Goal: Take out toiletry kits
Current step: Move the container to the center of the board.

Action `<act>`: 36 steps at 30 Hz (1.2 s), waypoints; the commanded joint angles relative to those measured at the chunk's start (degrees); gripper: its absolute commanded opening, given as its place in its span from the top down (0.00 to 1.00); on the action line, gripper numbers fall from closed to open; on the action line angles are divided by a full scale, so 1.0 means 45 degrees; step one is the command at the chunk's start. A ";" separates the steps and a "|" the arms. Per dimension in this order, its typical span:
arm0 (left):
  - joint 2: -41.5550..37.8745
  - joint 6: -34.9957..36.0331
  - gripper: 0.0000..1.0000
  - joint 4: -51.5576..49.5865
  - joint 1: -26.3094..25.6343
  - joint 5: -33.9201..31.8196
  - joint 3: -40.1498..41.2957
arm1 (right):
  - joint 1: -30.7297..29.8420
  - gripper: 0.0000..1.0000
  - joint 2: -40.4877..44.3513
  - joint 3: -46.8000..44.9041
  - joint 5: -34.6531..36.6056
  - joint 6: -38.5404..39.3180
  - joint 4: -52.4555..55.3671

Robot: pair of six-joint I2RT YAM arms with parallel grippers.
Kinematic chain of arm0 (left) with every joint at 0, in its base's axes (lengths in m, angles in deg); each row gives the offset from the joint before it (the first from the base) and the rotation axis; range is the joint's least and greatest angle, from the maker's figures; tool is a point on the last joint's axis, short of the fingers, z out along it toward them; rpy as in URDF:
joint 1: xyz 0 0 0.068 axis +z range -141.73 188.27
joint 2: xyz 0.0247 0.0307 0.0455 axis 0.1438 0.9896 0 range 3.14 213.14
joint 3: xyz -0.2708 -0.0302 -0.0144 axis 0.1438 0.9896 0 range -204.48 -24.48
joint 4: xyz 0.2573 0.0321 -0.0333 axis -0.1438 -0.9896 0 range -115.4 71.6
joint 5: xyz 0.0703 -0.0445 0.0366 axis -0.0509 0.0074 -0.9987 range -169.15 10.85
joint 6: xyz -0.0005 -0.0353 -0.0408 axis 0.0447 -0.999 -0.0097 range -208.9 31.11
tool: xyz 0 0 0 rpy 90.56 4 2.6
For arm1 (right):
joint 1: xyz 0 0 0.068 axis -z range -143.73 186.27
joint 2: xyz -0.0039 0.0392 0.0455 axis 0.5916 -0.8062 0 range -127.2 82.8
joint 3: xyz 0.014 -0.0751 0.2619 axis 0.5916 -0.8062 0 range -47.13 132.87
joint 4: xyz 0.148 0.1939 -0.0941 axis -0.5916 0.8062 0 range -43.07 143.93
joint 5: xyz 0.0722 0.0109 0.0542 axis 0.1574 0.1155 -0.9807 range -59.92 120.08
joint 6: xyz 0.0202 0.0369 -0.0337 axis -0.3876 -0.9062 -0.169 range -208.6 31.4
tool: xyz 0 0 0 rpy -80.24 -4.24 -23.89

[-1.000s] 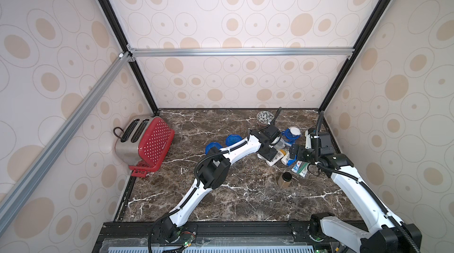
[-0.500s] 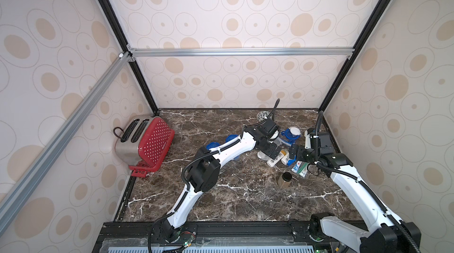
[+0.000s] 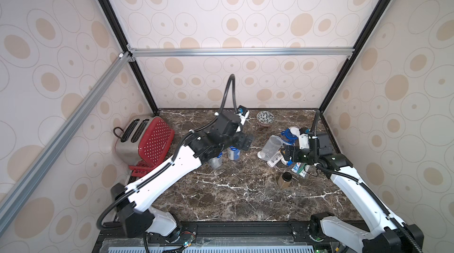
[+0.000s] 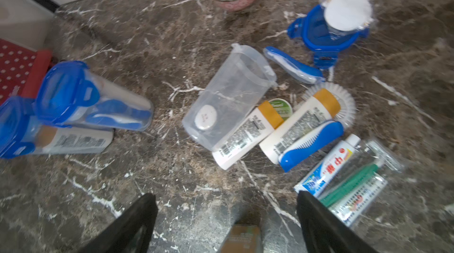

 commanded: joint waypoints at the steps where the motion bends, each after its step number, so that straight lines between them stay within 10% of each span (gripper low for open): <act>1: -0.2297 -0.0545 0.01 -0.0436 0.0252 -0.2533 0.1651 | -0.1420 0.06 -0.0506 0.0963 -0.0456 0.0845 -0.0115; 18: -1.1384 -0.2012 0.01 -0.4451 0.0357 -0.6834 0.5795 | -0.5106 0.00 -0.9389 1.0314 0.0169 0.4678 0.2894; 36: -1.1597 -0.1755 0.01 -0.4544 0.0353 -0.6591 0.6422 | -0.5496 0.00 -1.4240 1.6168 -0.0542 0.5803 0.6067</act>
